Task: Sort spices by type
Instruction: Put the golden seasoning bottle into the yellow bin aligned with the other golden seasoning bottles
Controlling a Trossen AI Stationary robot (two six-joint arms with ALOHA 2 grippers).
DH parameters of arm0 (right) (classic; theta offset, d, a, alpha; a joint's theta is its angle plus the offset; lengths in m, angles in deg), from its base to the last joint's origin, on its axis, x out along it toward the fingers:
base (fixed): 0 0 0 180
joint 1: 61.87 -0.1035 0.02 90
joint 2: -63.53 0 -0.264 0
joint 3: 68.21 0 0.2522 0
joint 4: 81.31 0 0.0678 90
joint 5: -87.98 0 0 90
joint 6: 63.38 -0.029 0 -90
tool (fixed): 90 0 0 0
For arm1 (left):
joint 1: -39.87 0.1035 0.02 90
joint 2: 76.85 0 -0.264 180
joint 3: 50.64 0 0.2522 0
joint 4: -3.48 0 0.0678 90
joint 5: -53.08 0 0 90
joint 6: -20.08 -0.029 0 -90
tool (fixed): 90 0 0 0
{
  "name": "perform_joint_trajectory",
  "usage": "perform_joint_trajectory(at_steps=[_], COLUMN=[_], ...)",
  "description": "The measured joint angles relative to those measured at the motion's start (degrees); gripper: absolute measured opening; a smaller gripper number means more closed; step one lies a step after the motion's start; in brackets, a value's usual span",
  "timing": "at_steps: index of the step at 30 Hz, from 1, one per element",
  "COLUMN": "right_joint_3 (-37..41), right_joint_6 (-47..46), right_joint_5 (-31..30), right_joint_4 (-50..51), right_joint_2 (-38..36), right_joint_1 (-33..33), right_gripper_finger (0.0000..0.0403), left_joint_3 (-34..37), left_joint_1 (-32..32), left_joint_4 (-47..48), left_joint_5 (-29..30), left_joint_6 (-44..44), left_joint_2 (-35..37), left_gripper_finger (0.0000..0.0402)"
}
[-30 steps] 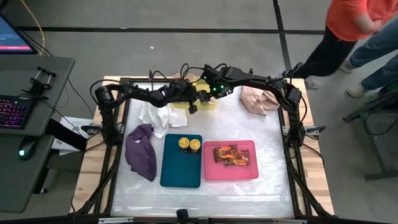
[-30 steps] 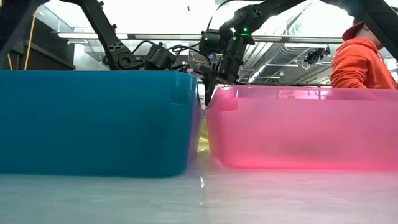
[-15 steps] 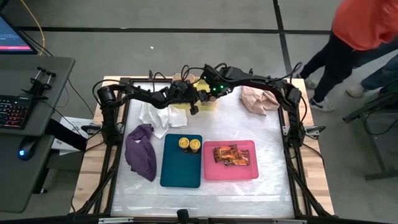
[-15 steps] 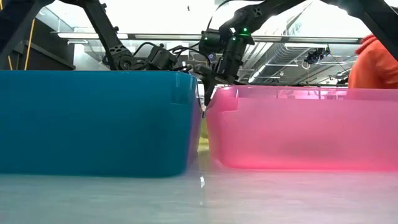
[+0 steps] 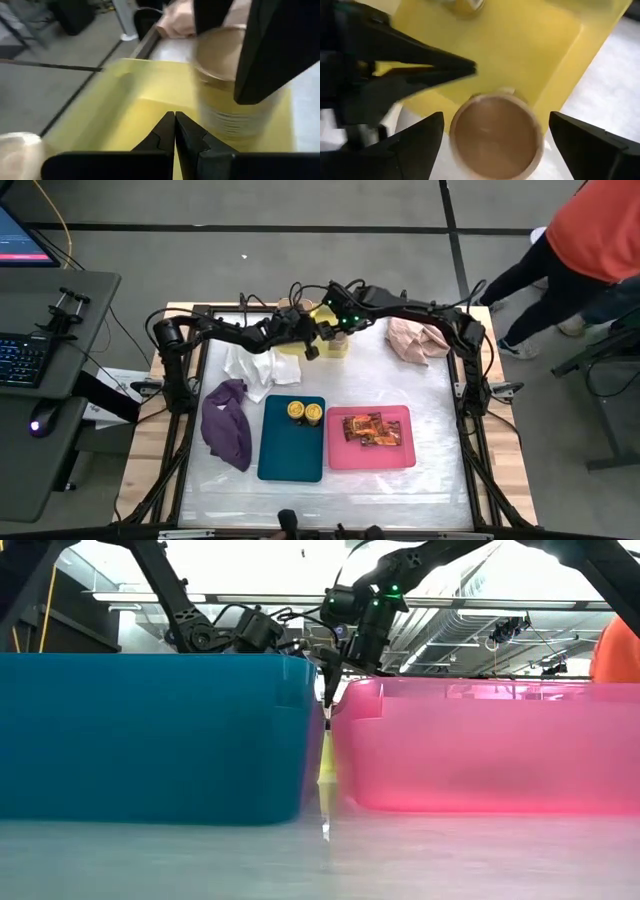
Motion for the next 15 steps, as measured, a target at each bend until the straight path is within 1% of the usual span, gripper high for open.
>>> perform_joint_trajectory(at_steps=[5,7,11,15], right_joint_3=[0.00,0.00,0.00,0.00], right_joint_6=[2.26,2.53,3.85,8.51], right_joint_5=[-3.72,-5.48,-9.97,-11.68], right_joint_4=[-1.89,-2.47,-2.57,-2.51], right_joint_2=[-0.38,-1.07,-3.69,-7.88], right_joint_1=[1.11,1.67,2.88,3.44], right_gripper_finger=[0.0358,0.0358,0.0358,0.0358], left_joint_3=[-0.04,-0.04,-0.04,-0.04], left_joint_1=[2.35,3.43,5.31,6.15], left_joint_4=[0.98,3.03,8.77,15.22], left_joint_5=[1.95,2.02,2.15,1.86], left_joint_6=[-0.56,0.45,5.36,9.08], left_joint_2=[3.27,5.31,10.81,17.20], left_gripper_finger=[0.0000,0.0000,0.0000,0.0000])
